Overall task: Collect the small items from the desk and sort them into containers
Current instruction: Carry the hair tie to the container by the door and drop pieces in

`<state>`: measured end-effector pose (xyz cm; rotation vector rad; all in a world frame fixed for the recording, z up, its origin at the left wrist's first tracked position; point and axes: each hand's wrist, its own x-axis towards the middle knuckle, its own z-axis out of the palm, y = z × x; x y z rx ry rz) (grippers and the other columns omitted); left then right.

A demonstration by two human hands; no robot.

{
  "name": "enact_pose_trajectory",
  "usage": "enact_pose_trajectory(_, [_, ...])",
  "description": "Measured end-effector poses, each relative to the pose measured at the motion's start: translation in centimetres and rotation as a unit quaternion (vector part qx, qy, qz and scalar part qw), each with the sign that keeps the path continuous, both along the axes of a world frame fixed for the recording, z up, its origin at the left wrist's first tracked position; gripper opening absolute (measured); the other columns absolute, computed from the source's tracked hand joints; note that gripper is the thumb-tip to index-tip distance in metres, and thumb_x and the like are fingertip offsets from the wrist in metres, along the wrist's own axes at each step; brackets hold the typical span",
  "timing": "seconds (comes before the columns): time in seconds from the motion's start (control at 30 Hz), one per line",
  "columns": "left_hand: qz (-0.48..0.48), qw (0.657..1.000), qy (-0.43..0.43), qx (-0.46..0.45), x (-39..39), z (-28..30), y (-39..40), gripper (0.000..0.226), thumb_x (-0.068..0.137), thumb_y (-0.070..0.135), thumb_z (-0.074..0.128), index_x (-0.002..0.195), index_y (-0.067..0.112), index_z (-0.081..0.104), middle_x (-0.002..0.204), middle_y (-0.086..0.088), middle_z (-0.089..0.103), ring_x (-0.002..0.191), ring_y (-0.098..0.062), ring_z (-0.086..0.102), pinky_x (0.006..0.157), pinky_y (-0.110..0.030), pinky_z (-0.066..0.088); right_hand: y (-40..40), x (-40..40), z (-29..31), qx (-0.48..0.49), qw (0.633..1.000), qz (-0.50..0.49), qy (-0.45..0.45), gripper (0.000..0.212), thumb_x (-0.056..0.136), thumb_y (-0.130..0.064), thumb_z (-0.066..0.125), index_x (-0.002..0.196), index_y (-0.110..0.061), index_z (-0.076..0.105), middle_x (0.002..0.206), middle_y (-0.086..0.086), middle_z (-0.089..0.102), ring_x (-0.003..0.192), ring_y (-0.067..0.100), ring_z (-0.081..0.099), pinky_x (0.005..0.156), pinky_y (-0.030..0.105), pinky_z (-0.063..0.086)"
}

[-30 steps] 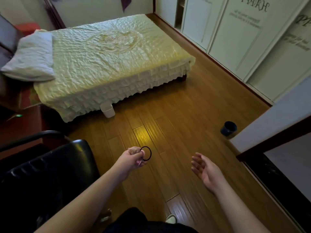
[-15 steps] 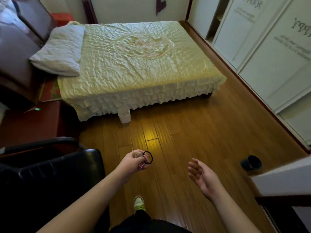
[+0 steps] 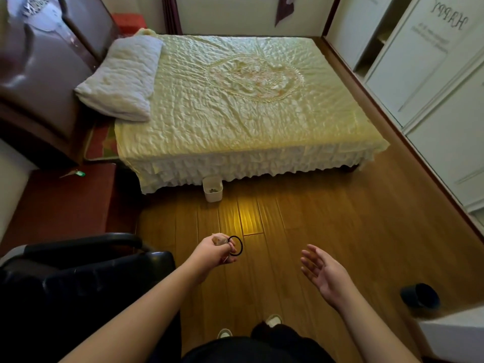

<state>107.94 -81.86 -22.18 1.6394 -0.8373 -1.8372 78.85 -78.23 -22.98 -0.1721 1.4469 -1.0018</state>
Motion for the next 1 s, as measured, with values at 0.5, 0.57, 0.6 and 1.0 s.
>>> enact_pose_trajectory(0.5, [-0.012, 0.997, -0.069, 0.016, -2.4, -1.6, -13.4, 0.014, 0.091, 0.008, 0.057, 0.105, 0.008, 0.061, 0.101, -0.019, 0.065, 0.069, -0.018, 0.063, 0.064, -0.025, 0.056, -15.0, -2.5, -2.8, 0.023, 0.998, 0.057, -0.017, 0.028, 0.102, -0.023, 0.042, 0.119, -0.011, 0.06, 0.116, 0.014, 0.066, 0.108, 0.03, 0.062, 0.081, 0.039, 0.052])
enact_pose_trajectory(0.57, [-0.02, 0.996, -0.081, 0.018, -3.2, -1.5, -15.4, 0.013, 0.092, 0.01, 0.057, 0.104, 0.009, 0.062, 0.095, -0.017, 0.066, 0.068, -0.018, 0.063, 0.062, -0.025, 0.055, -17.3, -3.5, -2.9, 0.023, 0.998, 0.064, -0.019, 0.029, 0.102, -0.023, 0.042, 0.121, -0.01, 0.059, 0.117, 0.015, 0.066, 0.109, 0.03, 0.062, 0.082, 0.04, 0.053])
enact_pose_trajectory(0.6, [-0.02, 0.996, -0.084, 0.018, -3.6, -1.6, -16.4, 0.013, 0.092, 0.011, 0.057, 0.103, 0.009, 0.063, 0.092, -0.016, 0.065, 0.068, -0.017, 0.062, 0.061, -0.025, 0.054, -18.4, -3.9, -2.9, 0.022, 0.997, 0.07, -0.02, 0.029, 0.102, -0.024, 0.042, 0.122, -0.01, 0.059, 0.117, 0.015, 0.066, 0.109, 0.031, 0.062, 0.082, 0.039, 0.053])
enact_pose_trajectory(1.0, [-0.018, 0.997, -0.056, 0.058, -4.3, -3.1, -26.6, 0.015, 0.092, 0.012, 0.055, 0.106, 0.009, 0.062, 0.087, -0.012, 0.063, 0.068, -0.018, 0.059, 0.066, -0.028, 0.053, -29.9, -3.8, -3.2, 0.033, 0.995, 0.09, -0.027, 0.03, 0.102, -0.025, 0.043, 0.124, -0.011, 0.058, 0.119, 0.014, 0.065, 0.11, 0.029, 0.062, 0.086, 0.039, 0.053])
